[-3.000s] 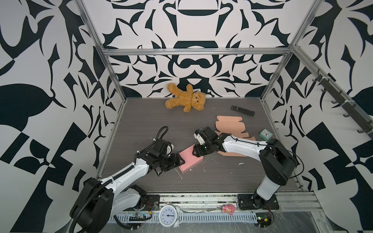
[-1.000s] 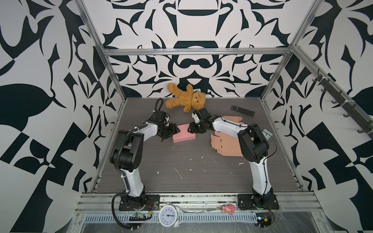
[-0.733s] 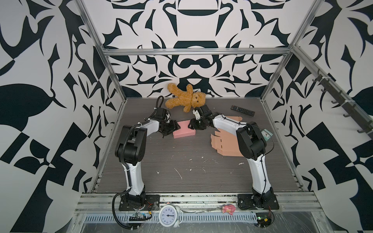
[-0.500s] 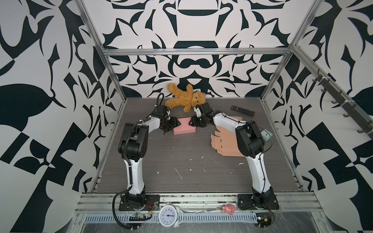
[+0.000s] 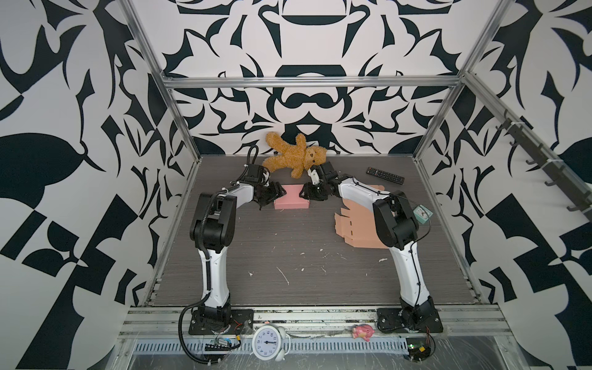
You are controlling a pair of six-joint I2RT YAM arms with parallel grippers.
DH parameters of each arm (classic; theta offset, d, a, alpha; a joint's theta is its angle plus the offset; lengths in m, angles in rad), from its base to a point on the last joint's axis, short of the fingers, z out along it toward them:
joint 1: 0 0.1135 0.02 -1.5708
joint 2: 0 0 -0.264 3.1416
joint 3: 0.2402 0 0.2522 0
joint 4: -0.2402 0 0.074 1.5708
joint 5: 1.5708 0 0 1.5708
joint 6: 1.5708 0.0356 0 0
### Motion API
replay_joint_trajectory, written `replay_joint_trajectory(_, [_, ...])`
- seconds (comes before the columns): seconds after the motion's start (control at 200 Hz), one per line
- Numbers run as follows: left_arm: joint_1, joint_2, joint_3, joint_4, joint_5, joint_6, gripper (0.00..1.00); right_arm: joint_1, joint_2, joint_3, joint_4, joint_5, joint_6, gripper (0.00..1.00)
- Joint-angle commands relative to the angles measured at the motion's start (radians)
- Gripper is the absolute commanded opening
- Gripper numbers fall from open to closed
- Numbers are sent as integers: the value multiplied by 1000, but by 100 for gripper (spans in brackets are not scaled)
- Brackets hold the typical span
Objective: Fold the paper box
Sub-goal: 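Push the pink box with both grippers farther from the robot toward the teddy bear, then open both grippers off the pink box while the right gripper moves to the peach blank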
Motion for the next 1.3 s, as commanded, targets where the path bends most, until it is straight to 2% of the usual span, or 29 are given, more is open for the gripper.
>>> replay_joint_trajectory(0.0, [-27,30,27,48,106,-14,70,40,-13,38,63,-111,2,50])
replay_joint_trajectory(0.13, [-26,31,23,55,110,-23,70,39,-19,35,60,-85,8,54])
replay_joint_trajectory(0.29, [-12,21,12,68,116,-35,73,36,-44,16,61,-49,14,68])
replay_joint_trajectory(0.435, [2,0,-2,77,126,-49,84,32,-72,10,38,-9,7,76])
replay_joint_trajectory(0.46, [4,-5,-3,76,124,-48,90,32,-76,10,34,-5,6,77])
replay_joint_trajectory(0.565, [14,-23,-15,71,114,-55,99,28,-95,2,18,10,5,82])
replay_joint_trajectory(0.695, [22,-62,-31,55,103,-51,99,26,-145,-23,-7,39,-4,88])
replay_joint_trajectory(0.895, [22,-168,-79,-43,61,7,99,25,-254,-103,-63,84,-33,90])
replay_joint_trajectory(1.15, [15,-411,-294,-47,81,6,99,26,-457,-322,-135,185,-69,90])
replay_joint_trajectory(1.295, [-13,-541,-419,-48,90,2,99,37,-519,-391,-191,240,-93,87])
